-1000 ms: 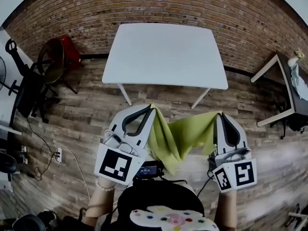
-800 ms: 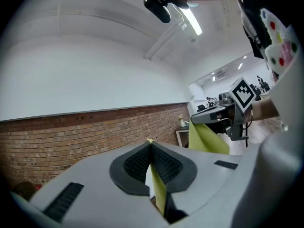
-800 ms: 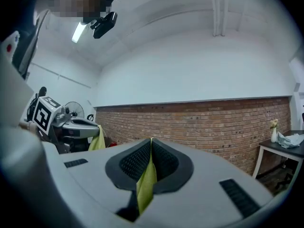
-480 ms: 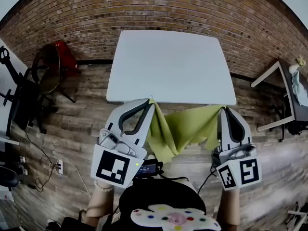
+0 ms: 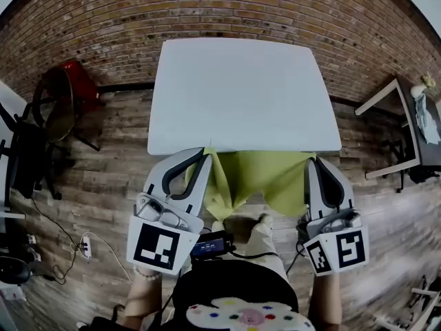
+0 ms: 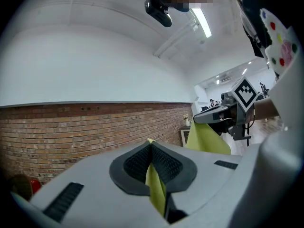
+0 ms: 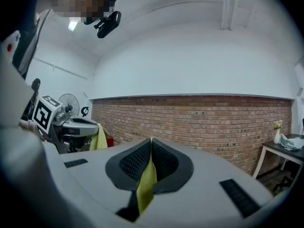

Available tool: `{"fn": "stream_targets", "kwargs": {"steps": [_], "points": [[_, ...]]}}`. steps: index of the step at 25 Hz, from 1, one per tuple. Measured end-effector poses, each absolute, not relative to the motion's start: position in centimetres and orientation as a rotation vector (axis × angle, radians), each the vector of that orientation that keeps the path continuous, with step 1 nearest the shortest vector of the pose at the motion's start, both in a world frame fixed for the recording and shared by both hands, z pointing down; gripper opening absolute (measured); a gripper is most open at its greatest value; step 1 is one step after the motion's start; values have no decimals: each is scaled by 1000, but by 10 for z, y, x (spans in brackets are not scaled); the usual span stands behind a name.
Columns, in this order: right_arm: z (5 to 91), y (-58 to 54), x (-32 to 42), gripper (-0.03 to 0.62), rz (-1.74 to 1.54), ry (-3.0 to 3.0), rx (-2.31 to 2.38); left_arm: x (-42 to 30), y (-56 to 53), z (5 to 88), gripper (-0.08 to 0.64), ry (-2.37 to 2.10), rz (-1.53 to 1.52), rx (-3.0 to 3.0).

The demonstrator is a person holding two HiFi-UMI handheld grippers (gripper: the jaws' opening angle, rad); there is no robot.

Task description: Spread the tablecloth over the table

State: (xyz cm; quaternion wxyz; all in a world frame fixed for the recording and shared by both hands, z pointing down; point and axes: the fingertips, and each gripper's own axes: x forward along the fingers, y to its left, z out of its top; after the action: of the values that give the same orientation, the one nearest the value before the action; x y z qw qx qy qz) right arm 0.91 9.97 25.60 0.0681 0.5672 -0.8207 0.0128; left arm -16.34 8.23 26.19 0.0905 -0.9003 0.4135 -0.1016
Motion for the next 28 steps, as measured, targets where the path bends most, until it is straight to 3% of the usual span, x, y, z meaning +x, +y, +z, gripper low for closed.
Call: {"fn": "stream_targets", "kwargs": {"steps": [20,28], "points": [[307,47,111,34,103,-2265,1782,-193,39,299,17,1649,-352,-2637],[337,37,181,34,144,-2086,1844,-230,27,317,17,1797,-517,-2476]]}}
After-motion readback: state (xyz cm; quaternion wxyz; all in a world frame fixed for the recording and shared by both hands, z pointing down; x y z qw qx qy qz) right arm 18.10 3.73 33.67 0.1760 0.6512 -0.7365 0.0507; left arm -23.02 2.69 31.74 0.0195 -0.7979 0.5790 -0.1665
